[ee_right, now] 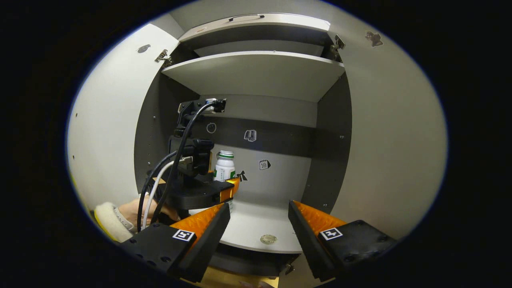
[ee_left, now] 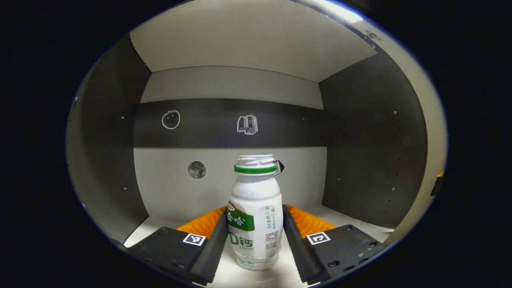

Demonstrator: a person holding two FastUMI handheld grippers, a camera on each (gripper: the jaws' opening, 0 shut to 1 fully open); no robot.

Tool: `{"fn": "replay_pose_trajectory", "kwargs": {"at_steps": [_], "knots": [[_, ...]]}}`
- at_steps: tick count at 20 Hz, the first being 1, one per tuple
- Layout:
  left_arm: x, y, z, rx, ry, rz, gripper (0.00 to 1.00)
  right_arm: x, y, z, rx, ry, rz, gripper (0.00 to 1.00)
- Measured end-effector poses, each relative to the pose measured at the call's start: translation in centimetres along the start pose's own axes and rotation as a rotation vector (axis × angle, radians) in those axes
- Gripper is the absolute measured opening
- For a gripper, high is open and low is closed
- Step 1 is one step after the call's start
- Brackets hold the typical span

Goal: Grasp the bottle in the cabinet with the left hand and place it on the coaster, then close the right door with the right hand and the left door with the left hand.

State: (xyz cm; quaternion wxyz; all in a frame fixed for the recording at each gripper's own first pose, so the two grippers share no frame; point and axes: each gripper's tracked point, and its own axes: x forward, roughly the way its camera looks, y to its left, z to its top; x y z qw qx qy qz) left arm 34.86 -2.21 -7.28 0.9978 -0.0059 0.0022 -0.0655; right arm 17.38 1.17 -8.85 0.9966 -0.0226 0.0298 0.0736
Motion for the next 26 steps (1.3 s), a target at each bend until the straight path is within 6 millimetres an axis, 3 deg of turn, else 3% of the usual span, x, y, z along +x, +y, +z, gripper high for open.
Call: {"fn": "replay_pose_trajectory", "kwargs": {"at_steps": [5, 11, 14, 20, 24, 26], "knots": [[-1.8, -1.3, 2.0, -0.030, -0.015, -0.055, 0.72, -1.1, -0.8, 1.2, 0.027, -0.027, -0.026, 0.97], [-9.7, -1.7, 5.4, -0.091, -0.043, -0.075, 0.72, -4.1, -0.3, 2.7, 0.036, -0.050, -0.028, 0.98], [-13.5, -0.5, 6.2, -0.071, -0.057, -0.038, 0.72, -5.9, 0.9, 3.4, 0.032, -0.061, -0.014, 0.97], [-20.3, 0.0, 5.3, -0.056, -0.040, -0.029, 0.72, -9.3, 2.3, 3.6, -0.009, -0.067, -0.042, 0.97], [-24.2, -0.2, 3.3, -0.048, 0.000, -0.058, 0.72, -11.9, 2.2, 4.0, -0.070, -0.074, -0.105, 0.97], [-26.7, -1.4, 2.0, -0.064, 0.008, -0.118, 0.72, -13.2, 2.3, 3.7, -0.109, -0.082, -0.138, 0.97]]}}
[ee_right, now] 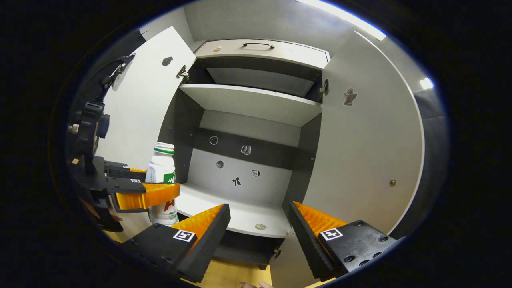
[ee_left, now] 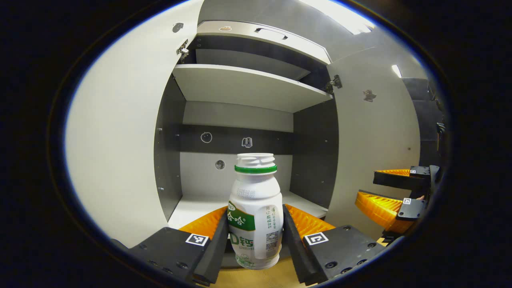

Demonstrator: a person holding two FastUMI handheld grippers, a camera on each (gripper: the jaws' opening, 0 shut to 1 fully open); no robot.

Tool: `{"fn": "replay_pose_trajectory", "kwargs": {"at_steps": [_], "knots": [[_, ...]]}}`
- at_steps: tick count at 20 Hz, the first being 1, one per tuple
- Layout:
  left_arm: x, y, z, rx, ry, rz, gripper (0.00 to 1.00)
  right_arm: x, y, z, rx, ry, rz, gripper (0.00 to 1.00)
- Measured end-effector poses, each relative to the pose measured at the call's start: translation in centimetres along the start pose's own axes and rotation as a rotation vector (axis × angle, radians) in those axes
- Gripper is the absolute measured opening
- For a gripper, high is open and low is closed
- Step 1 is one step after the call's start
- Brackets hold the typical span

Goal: Grasp the bottle in the cabinet with the left hand and place it on the coaster, then close the right door with the right hand and the left door with the left hand.

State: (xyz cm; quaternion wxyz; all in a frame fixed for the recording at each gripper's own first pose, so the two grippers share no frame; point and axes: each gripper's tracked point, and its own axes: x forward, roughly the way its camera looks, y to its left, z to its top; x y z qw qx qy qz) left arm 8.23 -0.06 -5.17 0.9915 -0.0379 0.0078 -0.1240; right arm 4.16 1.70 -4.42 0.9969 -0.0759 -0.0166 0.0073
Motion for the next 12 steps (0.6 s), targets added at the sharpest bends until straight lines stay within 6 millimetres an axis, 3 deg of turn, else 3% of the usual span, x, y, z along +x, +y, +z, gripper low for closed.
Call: {"fn": "replay_pose_trajectory", "kwargs": {"at_steps": [7, 12], "knots": [[-6.0, -3.0, -8.2, -0.053, 0.037, -0.099, 0.72, -3.4, 1.5, -4.9, -0.071, 0.036, -0.009, 0.97], [-9.6, -5.1, -15.1, -0.018, 0.054, -0.077, 0.72, -3.7, 1.7, -9.7, -0.046, 0.078, 0.033, 0.97]]}}
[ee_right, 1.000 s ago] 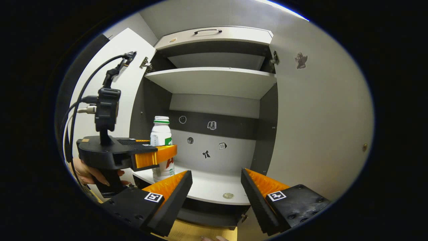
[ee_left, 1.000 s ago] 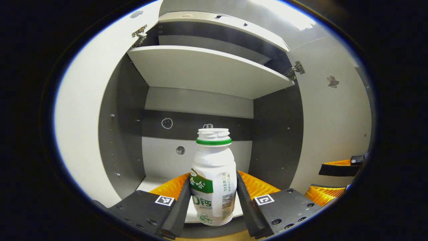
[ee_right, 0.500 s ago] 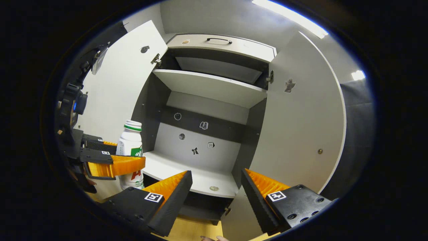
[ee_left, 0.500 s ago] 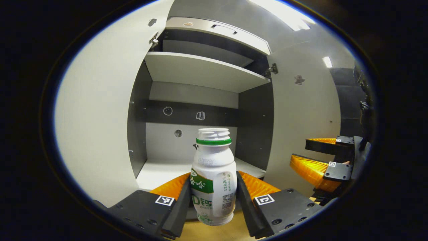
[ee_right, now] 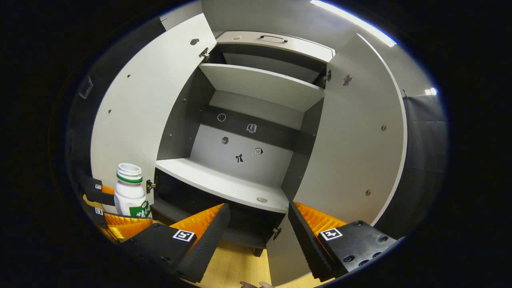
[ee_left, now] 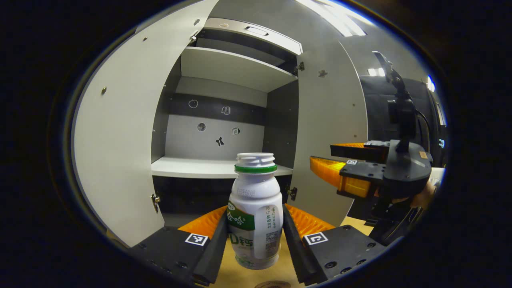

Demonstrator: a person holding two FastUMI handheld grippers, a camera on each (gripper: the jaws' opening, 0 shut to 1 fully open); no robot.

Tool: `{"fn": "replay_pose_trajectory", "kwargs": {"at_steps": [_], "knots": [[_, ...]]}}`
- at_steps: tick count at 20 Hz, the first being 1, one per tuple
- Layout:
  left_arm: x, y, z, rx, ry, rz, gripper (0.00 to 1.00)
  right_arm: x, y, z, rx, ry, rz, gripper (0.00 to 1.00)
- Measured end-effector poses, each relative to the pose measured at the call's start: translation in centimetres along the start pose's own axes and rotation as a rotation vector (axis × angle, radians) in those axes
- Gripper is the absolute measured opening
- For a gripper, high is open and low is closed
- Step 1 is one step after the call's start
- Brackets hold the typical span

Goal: Grasp the bottle in the cabinet with the left hand and place it on the coaster, then close the right door with the right hand and the left door with the left hand.

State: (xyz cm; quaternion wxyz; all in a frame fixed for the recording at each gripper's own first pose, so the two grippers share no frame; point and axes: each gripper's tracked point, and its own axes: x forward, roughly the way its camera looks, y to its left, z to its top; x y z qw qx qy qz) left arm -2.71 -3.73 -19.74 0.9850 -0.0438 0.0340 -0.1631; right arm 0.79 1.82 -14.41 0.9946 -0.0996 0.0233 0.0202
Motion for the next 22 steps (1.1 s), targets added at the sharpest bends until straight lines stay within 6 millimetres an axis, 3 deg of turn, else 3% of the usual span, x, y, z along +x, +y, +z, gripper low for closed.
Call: {"fn": "replay_pose_trajectory", "kwargs": {"at_steps": [6, 9, 12, 16, 22], "knots": [[-2.3, -3.2, -9.0, -0.036, 0.033, 0.048, 0.72, -1.1, 0.7, -5.2, 0.020, 0.023, 0.048, 0.98], [-3.1, -3.8, -12.2, -0.013, 0.044, 0.075, 0.72, -1.9, 1.7, -7.6, 0.060, 0.070, 0.089, 0.98], [-3.3, -3.9, -13.6, 0.002, 0.037, 0.098, 0.72, -2.7, 2.6, -8.8, 0.061, 0.098, 0.133, 0.98], [-3.3, -4.7, -15.3, -0.021, 0.027, 0.095, 0.73, -3.4, 2.9, -8.6, 0.020, 0.070, 0.162, 0.98], [-3.5, -4.3, -17.4, 0.017, 0.043, 0.134, 0.74, -4.1, 2.8, -9.2, 0.049, 0.081, 0.177, 0.97]]}}
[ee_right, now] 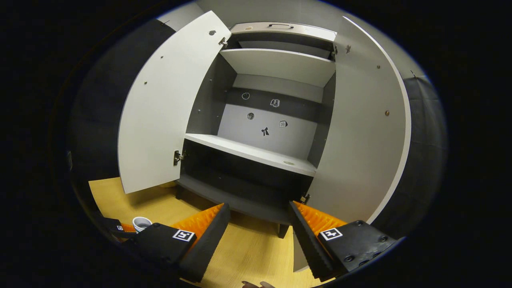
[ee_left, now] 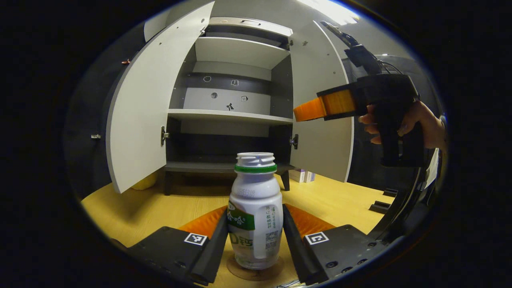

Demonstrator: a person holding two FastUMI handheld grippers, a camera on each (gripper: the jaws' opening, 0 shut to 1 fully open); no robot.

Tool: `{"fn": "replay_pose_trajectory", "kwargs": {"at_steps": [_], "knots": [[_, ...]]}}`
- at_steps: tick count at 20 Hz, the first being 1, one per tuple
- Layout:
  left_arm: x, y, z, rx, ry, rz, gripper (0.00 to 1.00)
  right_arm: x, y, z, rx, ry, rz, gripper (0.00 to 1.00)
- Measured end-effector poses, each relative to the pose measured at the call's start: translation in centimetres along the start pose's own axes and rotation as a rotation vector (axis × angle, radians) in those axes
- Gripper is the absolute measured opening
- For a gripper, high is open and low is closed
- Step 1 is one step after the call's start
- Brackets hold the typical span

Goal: Grasp the bottle in the cabinet with the left hand and place it on the coaster, then close the right door with the right hand and the left door with the left hand.

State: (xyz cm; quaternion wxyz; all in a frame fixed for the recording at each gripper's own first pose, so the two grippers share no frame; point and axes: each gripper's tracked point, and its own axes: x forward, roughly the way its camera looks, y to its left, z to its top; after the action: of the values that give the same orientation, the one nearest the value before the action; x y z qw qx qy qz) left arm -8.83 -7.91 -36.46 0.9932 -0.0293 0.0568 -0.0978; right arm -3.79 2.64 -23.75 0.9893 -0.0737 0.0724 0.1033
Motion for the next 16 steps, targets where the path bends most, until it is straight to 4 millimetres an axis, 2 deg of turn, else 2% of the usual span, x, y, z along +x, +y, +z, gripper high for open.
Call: {"fn": "replay_pose_trajectory", "kwargs": {"at_steps": [2, 4, 6, 8, 9, 13, 16], "knots": [[-0.2, 0.0, -1.1, -0.005, 0.014, 0.003, 0.74, -0.2, -0.1, -0.4, 0.007, 0.010, 0.000, 0.98], [-0.5, -0.1, -0.6, 0.001, -0.029, 0.004, 0.76, -0.2, -0.2, -0.7, 0.002, 0.016, 0.000, 0.98], [-0.3, -0.2, -2.0, -0.001, 0.003, -0.002, 0.78, -0.2, -0.2, -1.0, 0.000, 0.025, 0.004, 0.98], [-0.4, -0.5, -2.8, 0.004, 0.035, -0.009, 0.85, -0.4, 0.1, -0.9, 0.005, 0.025, 0.013, 0.97], [-0.7, -0.4, -2.4, 0.009, 0.029, -0.009, 0.98, -0.4, 0.2, -0.8, 0.003, 0.023, 0.016, 0.97], [-0.2, -0.6, 0.7, -0.015, -0.025, -0.025, 0.98, -0.7, -0.1, 0.1, -0.010, 0.017, 0.014, 0.97], [-0.2, -0.2, 4.1, -0.010, -0.056, -0.028, 0.98, -1.3, -0.9, 1.7, -0.018, 0.013, -0.001, 0.97]]}}
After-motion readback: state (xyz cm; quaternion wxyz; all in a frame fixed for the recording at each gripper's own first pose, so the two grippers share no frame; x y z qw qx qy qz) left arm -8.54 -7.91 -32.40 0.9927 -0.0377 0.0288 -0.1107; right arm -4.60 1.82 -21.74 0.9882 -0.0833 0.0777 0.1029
